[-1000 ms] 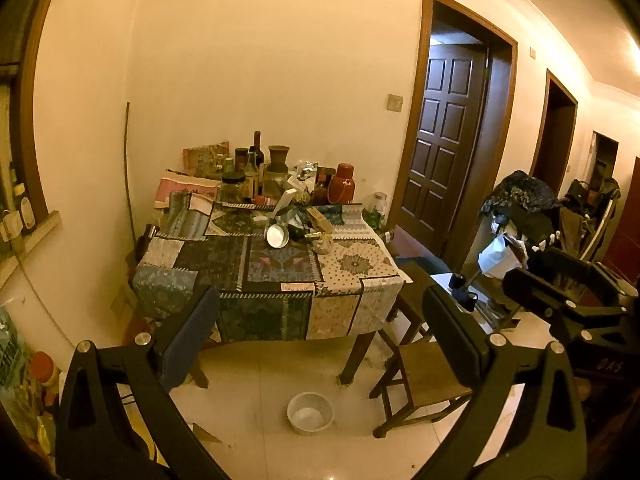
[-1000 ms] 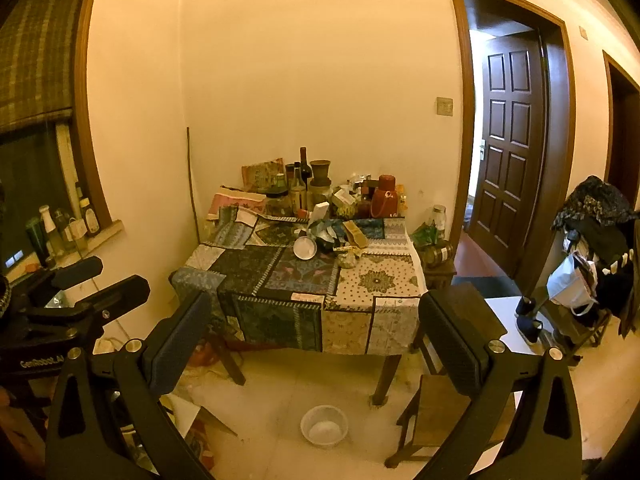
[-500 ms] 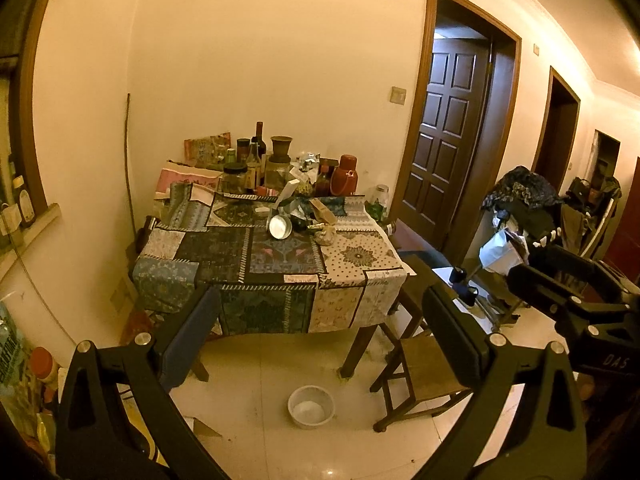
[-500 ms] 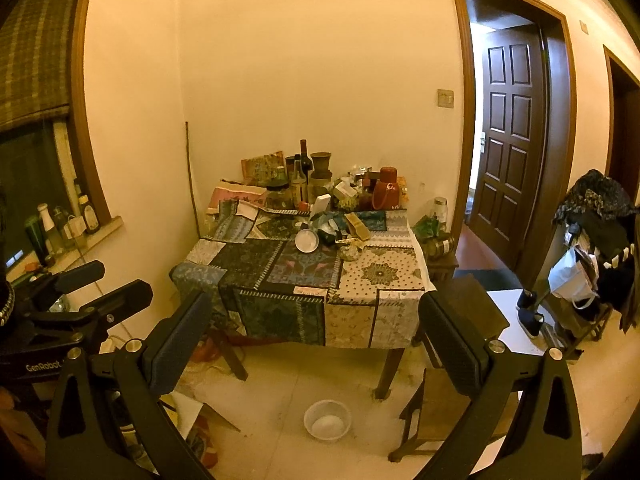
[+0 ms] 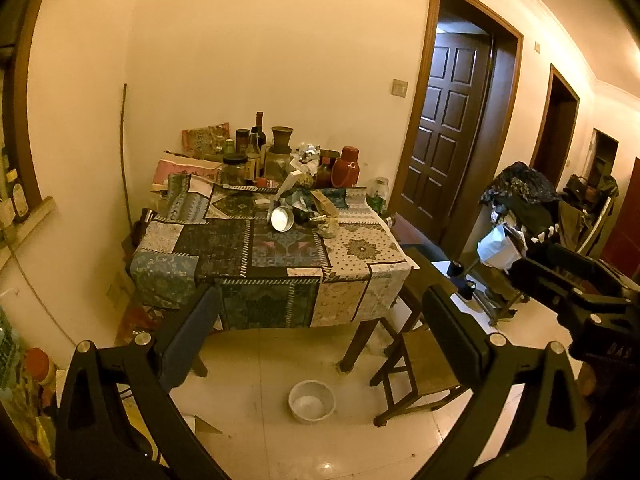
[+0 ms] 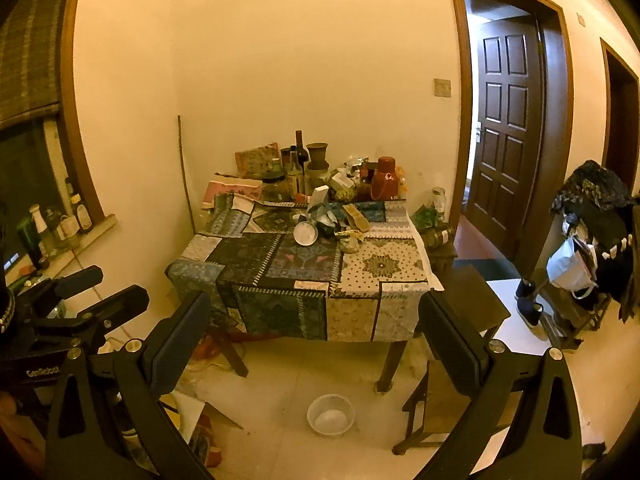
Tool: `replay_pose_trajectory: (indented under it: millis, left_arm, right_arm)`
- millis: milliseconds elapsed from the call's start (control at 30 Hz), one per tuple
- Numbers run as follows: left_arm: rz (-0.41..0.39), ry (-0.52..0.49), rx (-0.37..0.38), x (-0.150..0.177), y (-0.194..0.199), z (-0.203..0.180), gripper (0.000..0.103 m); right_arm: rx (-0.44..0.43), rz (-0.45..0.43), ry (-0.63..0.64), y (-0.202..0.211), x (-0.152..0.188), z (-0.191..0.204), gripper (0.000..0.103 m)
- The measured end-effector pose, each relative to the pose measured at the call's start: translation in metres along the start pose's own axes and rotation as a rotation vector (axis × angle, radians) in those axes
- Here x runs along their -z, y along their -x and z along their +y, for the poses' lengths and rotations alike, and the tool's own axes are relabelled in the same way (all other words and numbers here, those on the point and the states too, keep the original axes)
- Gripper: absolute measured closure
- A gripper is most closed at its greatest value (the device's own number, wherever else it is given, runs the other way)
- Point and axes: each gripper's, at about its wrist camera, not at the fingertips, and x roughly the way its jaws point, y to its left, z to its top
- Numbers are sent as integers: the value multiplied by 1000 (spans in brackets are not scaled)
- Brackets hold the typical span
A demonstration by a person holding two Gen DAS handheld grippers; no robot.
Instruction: Collect trash
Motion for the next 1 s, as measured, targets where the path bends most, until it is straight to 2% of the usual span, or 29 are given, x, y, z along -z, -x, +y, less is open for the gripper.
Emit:
replay_pose_trajectory:
  millis: [167,467,667,1000]
  left_arm:
    - [-6,3,-6,-2,-3,7,1]
    - [-15,-5,-23,-32,-31,17,1]
    - [-30,-14,-39,-58,-72,11,1]
    - [-67,-12,-115,-128,-170,-15,1]
  right_arm:
    - [13,-8,-16,-5,-1,1,0]
    - [50,-31,-32,-24,-23,-9,0]
    - [60,-49,-31,-53,-41,-30,0]
    - [-5,-58,-2,-125,-94,-82,0]
